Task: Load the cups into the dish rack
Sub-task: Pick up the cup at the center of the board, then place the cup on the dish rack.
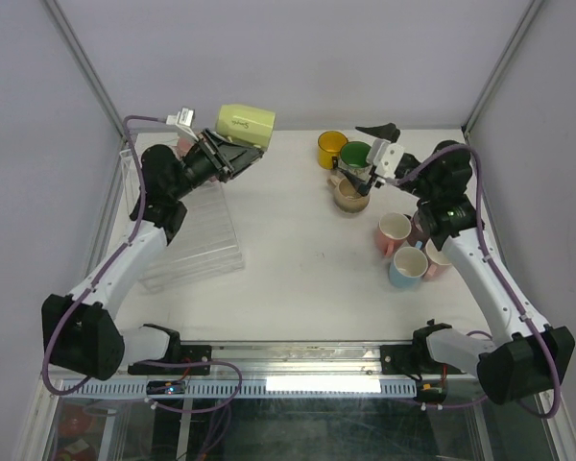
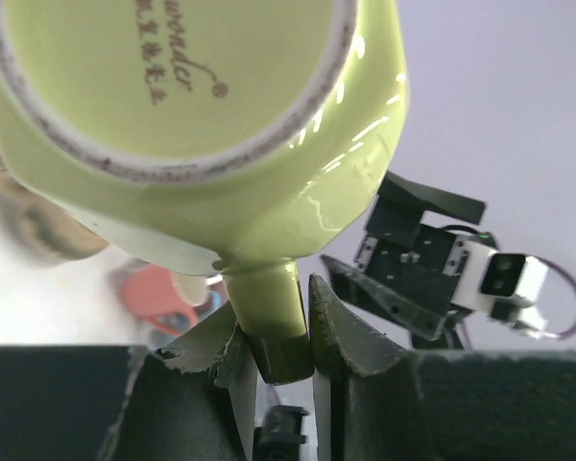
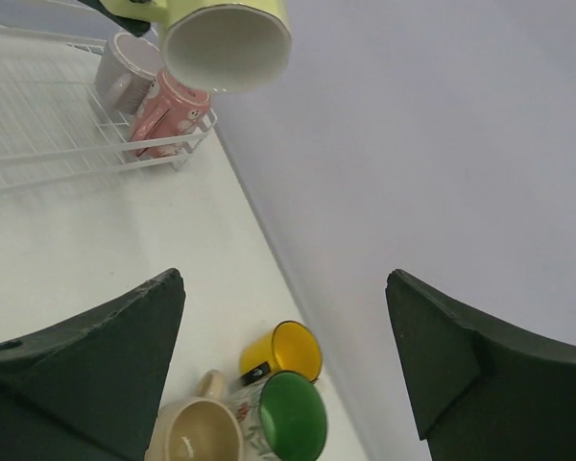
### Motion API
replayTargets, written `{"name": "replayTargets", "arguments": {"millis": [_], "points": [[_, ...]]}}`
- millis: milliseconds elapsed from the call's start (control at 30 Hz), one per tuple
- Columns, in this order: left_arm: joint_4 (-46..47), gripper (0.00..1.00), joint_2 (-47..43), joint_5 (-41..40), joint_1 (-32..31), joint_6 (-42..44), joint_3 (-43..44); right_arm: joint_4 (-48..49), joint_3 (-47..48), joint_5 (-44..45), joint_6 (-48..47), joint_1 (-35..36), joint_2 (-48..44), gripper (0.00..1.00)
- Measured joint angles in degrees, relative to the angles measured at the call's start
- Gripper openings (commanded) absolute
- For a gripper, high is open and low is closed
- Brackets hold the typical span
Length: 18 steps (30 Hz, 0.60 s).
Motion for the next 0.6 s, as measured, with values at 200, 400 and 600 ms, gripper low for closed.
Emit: {"name": "replayTargets", "arguments": {"millis": [200, 400, 600], "points": [[-25.7, 0.00, -6.1, -7.8, 2.2, 14.6, 4.7, 0.4, -0.2, 0.4, 10.3, -2.9, 2.4, 0.89], [-41.7, 0.00, -7.9, -15.5, 3.3, 24.0, 8.2, 0.9, -1.5, 0.3, 16.9, -5.5, 5.4, 0.89], [-49.1, 0.00, -7.9, -20.1, 3.8, 28.3, 8.6, 1.0, -3.5, 0.3, 19.8, -6.0, 6.1, 0.89]]}}
